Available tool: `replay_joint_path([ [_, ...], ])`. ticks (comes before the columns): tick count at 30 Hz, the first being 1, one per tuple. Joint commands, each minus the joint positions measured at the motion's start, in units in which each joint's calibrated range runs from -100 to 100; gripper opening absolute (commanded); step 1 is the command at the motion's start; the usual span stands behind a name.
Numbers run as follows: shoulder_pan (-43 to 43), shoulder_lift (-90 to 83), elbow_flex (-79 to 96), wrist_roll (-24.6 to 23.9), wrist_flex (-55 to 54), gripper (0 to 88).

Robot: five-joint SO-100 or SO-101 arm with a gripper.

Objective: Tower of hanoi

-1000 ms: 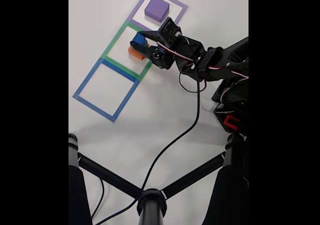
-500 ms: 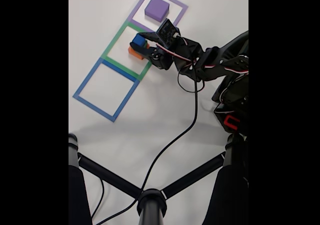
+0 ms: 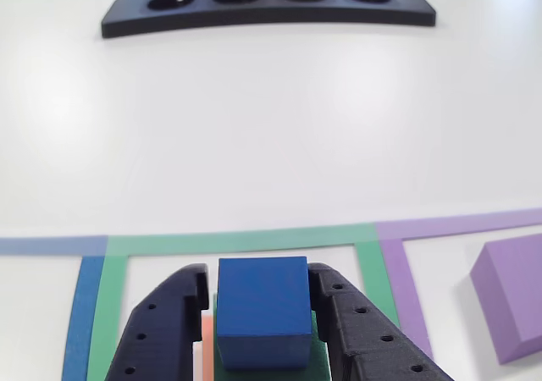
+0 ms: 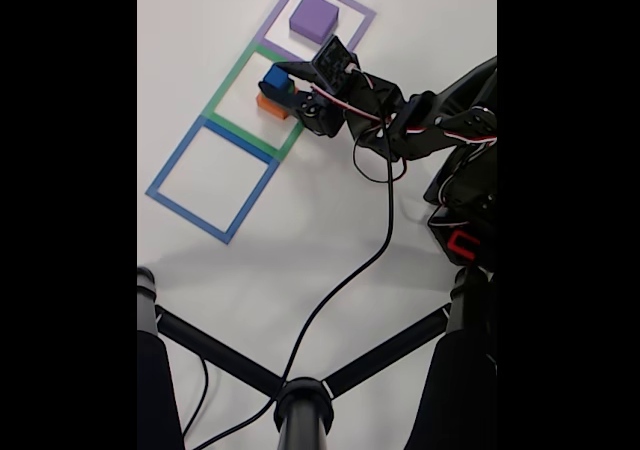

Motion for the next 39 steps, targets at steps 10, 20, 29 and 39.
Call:
replay_joint_path([
  [10, 0.9, -5.0, -0.9, 0.6, -0.1, 21.0],
  [20, 1.5, -34.8, -12.9, 0.6, 50.0, 15.4],
  [29, 2.3, -47.7, -39.3, -9.5, 97.8, 0.1],
  [39, 9.4, -50.5, -64.0, -12.1, 128.5, 0.1],
])
